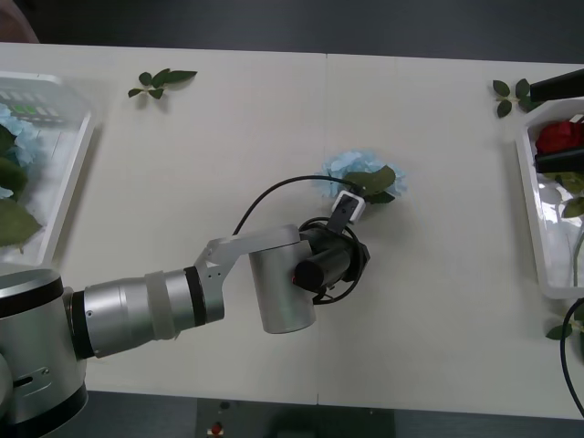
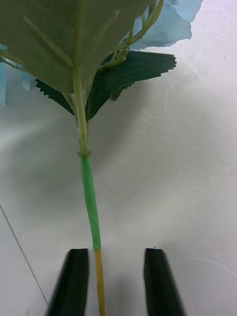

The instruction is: Put the red flowers into the right box and the blue flowers into the left box

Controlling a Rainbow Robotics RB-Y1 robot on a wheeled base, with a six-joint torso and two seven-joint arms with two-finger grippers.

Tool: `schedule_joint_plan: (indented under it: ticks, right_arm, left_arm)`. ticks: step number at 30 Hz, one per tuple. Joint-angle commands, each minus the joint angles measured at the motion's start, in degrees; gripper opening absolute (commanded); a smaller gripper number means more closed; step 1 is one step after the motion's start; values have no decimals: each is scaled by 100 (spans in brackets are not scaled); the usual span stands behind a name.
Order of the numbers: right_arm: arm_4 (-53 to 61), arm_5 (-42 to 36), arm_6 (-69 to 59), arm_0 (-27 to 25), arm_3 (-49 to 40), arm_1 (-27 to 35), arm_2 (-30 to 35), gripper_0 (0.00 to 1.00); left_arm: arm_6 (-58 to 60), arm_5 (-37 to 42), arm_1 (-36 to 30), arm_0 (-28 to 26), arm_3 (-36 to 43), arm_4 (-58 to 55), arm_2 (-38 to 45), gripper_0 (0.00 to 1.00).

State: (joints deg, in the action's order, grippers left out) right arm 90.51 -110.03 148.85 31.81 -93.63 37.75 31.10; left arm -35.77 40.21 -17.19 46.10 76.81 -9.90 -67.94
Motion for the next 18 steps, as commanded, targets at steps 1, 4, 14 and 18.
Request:
schedule_joint_plan:
  ticks: [1,4,14,18]
  right_arm:
    - [-192,3,162,159,-191,13,107,100]
    - [-227,3,162,159,-191,22,98,100]
    - [-227,3,162,159,-191,22,98,100]
    - [-227,3,162,159,-191,22,98,100]
  left_arm:
    - [123,-57,111,171,53,50,44,0]
    - [149,-57,93,180,71,103,44,0]
    - [184,919,-795,171,1846,103,677,0]
    - [219,1771,-1287,118,2769,-196,1196,0]
